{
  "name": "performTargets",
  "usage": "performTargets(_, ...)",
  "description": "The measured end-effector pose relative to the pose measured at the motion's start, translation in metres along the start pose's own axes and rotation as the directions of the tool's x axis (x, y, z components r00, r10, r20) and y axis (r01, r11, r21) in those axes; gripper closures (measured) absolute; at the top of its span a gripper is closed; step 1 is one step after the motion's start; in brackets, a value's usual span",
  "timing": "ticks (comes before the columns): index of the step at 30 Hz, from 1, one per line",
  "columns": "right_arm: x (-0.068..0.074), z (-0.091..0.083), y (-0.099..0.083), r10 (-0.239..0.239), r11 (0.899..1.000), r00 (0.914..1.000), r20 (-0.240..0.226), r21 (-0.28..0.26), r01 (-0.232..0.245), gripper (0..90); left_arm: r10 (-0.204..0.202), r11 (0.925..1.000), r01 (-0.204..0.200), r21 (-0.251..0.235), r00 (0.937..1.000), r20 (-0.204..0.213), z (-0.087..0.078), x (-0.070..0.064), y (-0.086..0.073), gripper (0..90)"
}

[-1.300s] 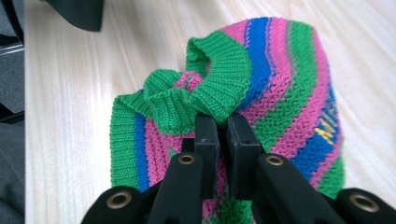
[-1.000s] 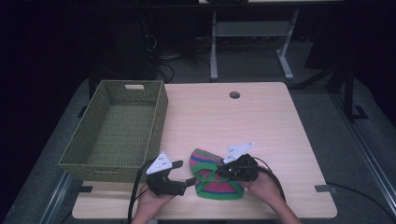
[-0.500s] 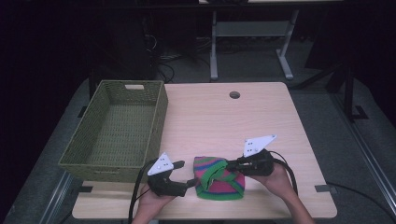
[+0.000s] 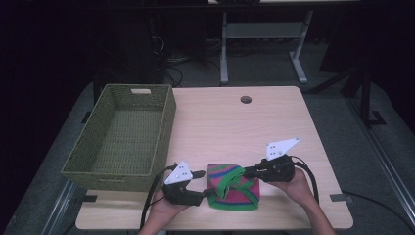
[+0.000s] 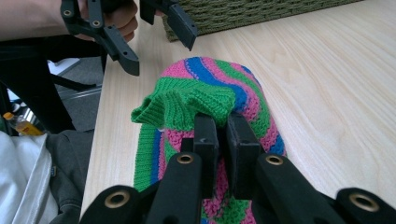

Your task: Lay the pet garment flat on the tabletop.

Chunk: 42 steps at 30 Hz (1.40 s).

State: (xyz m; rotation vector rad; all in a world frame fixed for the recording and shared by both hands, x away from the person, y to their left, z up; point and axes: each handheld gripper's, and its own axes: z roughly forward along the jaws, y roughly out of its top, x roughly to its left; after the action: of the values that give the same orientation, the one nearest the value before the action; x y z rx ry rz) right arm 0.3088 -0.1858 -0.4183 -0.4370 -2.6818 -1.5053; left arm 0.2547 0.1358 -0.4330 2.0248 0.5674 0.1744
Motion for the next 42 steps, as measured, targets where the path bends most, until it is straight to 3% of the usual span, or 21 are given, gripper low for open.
performTargets(2,-0.001,0.0,-0.001,0.002,1.0,1.0,-0.006,-0.001,-0.002,83.7,0.008,0.9999,-0.009,0.006,0.9999,0.01,0.002,0.001,0.001,36.0)
performTargets(3,-0.002,-0.001,-0.002,0.005,1.0,0.9999,-0.011,-0.003,-0.005,83.6,0.039,0.9986,-0.04,0.036,0.9991,0.014,0.007,0.002,0.004,36.0)
performTargets(6,-0.005,-0.002,-0.005,0.013,1.0,0.9997,-0.02,-0.007,-0.013,83.4,0.075,0.9951,-0.077,0.062,0.9965,0.037,0.013,0.002,0.006,37.0)
performTargets(10,-0.009,-0.002,-0.008,0.028,1.0,0.9993,-0.025,-0.009,-0.028,83.4,0.085,0.9929,-0.086,0.082,0.9961,0.025,0.022,0.002,0.006,38.1)
performTargets(12,-0.011,-0.001,-0.01,0.035,0.999,0.999,-0.029,-0.007,-0.035,83.4,0.077,0.9934,-0.078,0.084,0.9969,0.017,0.025,0.004,0.006,45.0)
performTargets(15,-0.012,-0.001,-0.011,0.043,0.999,0.9986,-0.03,-0.012,-0.043,83.4,0.017,0.9965,-0.019,0.081,0.9994,0.03,0.03,0.009,0.006,53.2)
performTargets(25,-0.014,-0.001,-0.014,0.054,0.999,0.9982,-0.026,-0.006,-0.054,83.4,0.055,0.9942,-0.061,0.088,0.996,0.071,0.034,0.008,0.003,89.8)
performTargets(30,-0.014,-0.001,-0.015,0.055,0.998,0.9983,-0.021,-0.006,-0.055,83.4,0.079,0.9919,-0.086,0.093,0.9939,0.076,0.034,0.005,0.003,89.8)
performTargets(31,-0.014,-0.001,-0.015,0.055,0.998,0.9983,-0.02,-0.005,-0.055,83.4,0.072,0.9932,-0.078,0.087,0.9949,0.071,0.033,0.004,0.004,85.3)
performTargets(33,-0.014,-0.001,-0.015,0.055,0.998,0.9983,-0.02,-0.006,-0.055,83.4,0.064,0.994,-0.069,0.085,0.9961,0.061,0.033,0.005,0.004,63.4)
performTargets(37,-0.013,-0.001,-0.015,0.05,0.999,0.9986,-0.021,-0.001,-0.05,83.4,0.036,0.9947,-0.039,0.095,0.9987,0.037,0.036,0.007,0.005,38.9)
performTargets(42,-0.011,-0.002,-0.013,0.042,0.999,0.9988,-0.026,-0.012,-0.043,83.5,0.03,0.9886,-0.036,0.146,0.9987,0.041,0.044,0.008,0.006,38.3)
